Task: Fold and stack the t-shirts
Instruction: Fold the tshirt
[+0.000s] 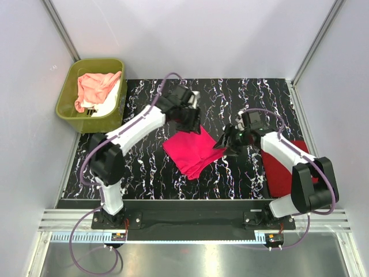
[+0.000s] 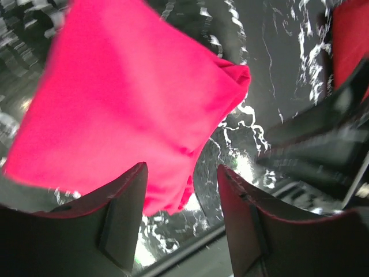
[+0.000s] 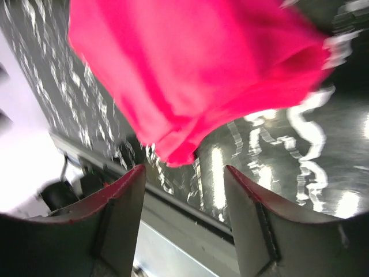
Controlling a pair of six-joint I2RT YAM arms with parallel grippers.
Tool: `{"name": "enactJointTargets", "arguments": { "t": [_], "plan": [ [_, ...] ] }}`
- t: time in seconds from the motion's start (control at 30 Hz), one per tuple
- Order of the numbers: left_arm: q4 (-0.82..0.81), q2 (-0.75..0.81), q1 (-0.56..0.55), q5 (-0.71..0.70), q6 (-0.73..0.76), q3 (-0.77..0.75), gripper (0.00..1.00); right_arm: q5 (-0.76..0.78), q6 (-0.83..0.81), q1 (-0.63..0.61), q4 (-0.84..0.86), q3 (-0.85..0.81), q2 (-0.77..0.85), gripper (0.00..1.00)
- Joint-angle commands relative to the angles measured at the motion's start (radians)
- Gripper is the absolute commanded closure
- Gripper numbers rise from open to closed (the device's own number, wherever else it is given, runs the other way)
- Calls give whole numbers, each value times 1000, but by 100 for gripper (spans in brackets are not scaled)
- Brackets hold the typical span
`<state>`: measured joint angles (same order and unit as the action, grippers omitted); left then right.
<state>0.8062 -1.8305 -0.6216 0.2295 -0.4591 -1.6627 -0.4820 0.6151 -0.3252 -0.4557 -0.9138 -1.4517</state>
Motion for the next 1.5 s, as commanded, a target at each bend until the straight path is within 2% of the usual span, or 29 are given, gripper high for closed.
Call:
{"name": "enactJointTargets", "arguments": {
  "t": [0.0, 0.07, 0.17, 0.23, 0.33, 0.47, 0.53, 0.77, 0.97, 1.27, 1.47],
  "plan": [
    [-42, -41, -93, -123, 108, -74, 45, 11, 23, 90, -11, 21, -9, 36],
    [-54, -65, -156, -156, 158, -75, 50, -18, 49, 106, 15, 56, -13, 37],
    [-71, -105, -225, -222, 217, -77, 53, -24, 109, 123, 75, 122, -6, 43],
    [-70, -143, -262, -255, 240, -86, 51, -46, 159, 144, 150, 185, -6, 50],
    [-68, -179, -294, -329, 247, -104, 36, -81, 208, 166, 238, 234, -44, 59],
    [-128, -213, -331, -438, 266, -89, 37, -86, 218, 195, 288, 248, -90, 68],
    [-139, -225, -343, -459, 272, -106, 40, -76, 216, 207, 305, 256, -102, 68],
    [-131, -328, -356, -486, 266, -175, 39, -84, 252, 224, 370, 262, -159, 63],
    [-174, -343, -366, -496, 244, -149, 37, -95, 276, 227, 410, 231, -225, 63],
    [-193, -380, -368, -493, 249, -152, 51, -67, 304, 227, 416, 224, -251, 65],
    [-191, -409, -366, -478, 264, -170, 71, -70, 313, 225, 419, 204, -292, 66]
  ]
}}
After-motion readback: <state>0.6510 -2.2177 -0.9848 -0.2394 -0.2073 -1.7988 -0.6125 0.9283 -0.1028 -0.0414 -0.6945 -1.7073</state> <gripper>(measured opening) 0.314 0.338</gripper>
